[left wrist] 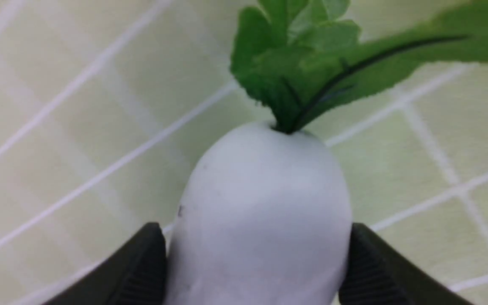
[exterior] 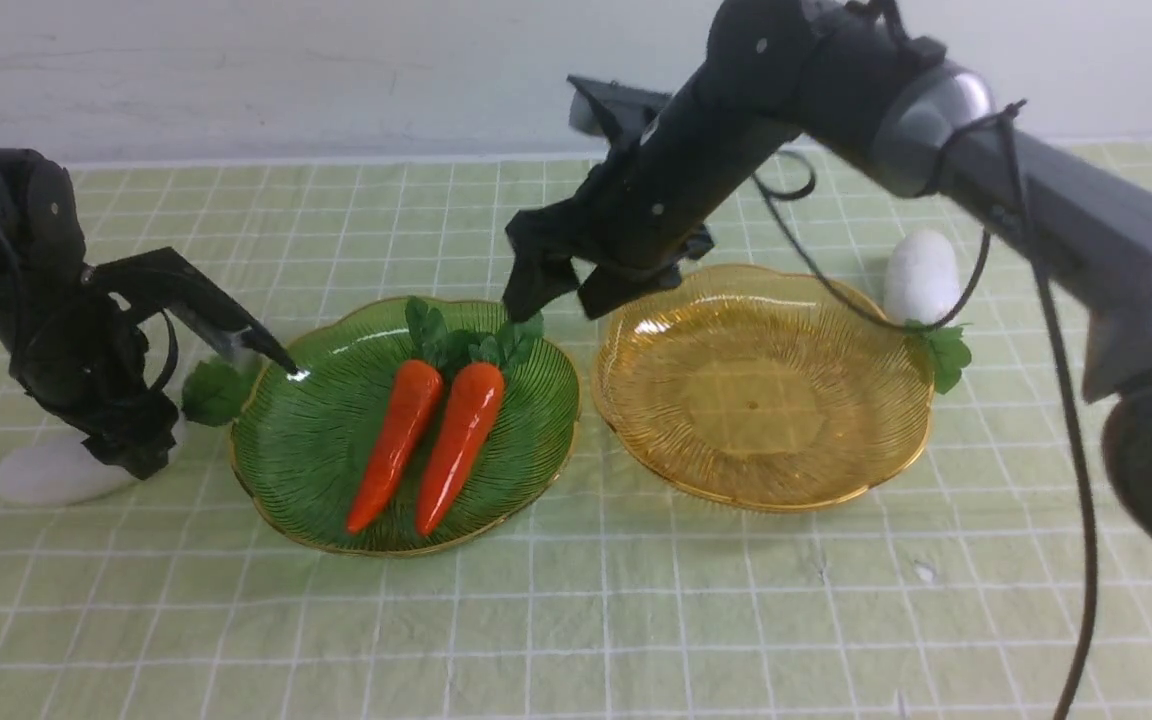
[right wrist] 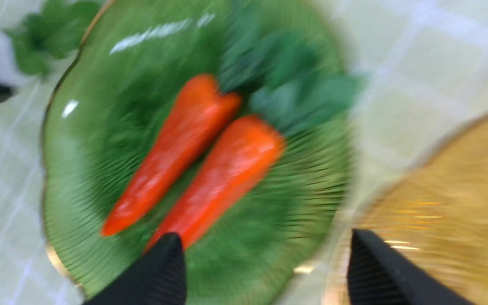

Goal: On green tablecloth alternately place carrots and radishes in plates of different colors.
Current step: 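Pick up the white radish and place it on the plate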

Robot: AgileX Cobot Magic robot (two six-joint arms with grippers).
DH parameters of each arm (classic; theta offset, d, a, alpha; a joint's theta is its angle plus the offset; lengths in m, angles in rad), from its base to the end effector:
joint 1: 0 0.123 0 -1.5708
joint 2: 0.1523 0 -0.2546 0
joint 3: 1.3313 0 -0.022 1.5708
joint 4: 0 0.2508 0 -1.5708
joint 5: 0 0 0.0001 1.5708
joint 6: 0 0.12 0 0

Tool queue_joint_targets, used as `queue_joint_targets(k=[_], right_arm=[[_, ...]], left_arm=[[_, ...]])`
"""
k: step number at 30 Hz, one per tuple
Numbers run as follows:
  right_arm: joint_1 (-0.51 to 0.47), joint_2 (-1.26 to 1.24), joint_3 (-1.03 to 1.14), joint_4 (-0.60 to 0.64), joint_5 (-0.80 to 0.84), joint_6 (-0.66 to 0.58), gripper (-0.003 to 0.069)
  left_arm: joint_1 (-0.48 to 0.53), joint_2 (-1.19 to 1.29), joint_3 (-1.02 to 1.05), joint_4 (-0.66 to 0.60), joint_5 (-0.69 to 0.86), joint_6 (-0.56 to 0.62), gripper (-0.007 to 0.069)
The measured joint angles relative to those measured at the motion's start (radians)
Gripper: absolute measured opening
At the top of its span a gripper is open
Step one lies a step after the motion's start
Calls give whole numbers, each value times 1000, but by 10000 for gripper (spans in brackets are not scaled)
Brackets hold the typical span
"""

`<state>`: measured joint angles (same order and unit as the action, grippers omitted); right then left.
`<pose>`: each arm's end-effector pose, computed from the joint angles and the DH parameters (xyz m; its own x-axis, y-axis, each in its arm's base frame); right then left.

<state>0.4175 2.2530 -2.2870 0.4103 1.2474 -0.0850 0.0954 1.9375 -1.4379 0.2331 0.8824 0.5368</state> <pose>0.4252 0.2383 0.2471 -0.8411 -0.3201 -0.4361 -0.4891 0.7944 0.3602 0.3946 0.0593 0.1505 -0.8295 0.5471 -0.1124 0.4930 0.8117 0.3132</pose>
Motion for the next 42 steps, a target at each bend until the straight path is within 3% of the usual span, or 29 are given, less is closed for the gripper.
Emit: queue_joint_targets(k=[4, 8, 9, 13, 15, 19, 26, 29, 34, 37, 39, 41, 42], right_arm=[[-78, -92, 0, -105, 1, 30, 297], [-146, -134, -5, -169, 5, 52, 202], [-173, -137, -6, -190, 5, 61, 172], [-273, -114, -8, -227, 8, 96, 122], [-306, -90, -8, -227, 8, 100, 132], [-366, -1, -8, -208, 8, 103, 249], [-389, 130, -8, -204, -13, 115, 511], [-389, 171, -8, -203, -43, 132, 568], [-389, 227, -7, -230, -76, 157, 597], [-389, 244, -7, -245, -83, 169, 592], [-389, 252, -7, -247, -84, 172, 568], [-389, 257, -9, -259, -78, 175, 465], [-389, 257, -9, -259, -77, 175, 461]], left_arm=[[0, -73, -34, 23, 4, -168, 464], [-23, -141, -95, -95, 31, -267, 464], [-36, -152, -108, -133, 39, -285, 464], [-162, -180, -183, -484, 61, -317, 464], [-226, -164, -202, -611, 55, -317, 464], [-423, -74, -235, -823, -70, -317, 460], [-596, 100, -252, -895, -334, -317, 460], [-616, 144, -252, -905, -368, -317, 460], [-618, 185, -252, -914, -378, -326, 485], [-618, 193, -252, -916, -379, -327, 577], [-618, 193, -254, -916, -374, -327, 622], [-617, 184, -269, -902, -360, -326, 643], [-617, 182, -271, -899, -359, -326, 643]])
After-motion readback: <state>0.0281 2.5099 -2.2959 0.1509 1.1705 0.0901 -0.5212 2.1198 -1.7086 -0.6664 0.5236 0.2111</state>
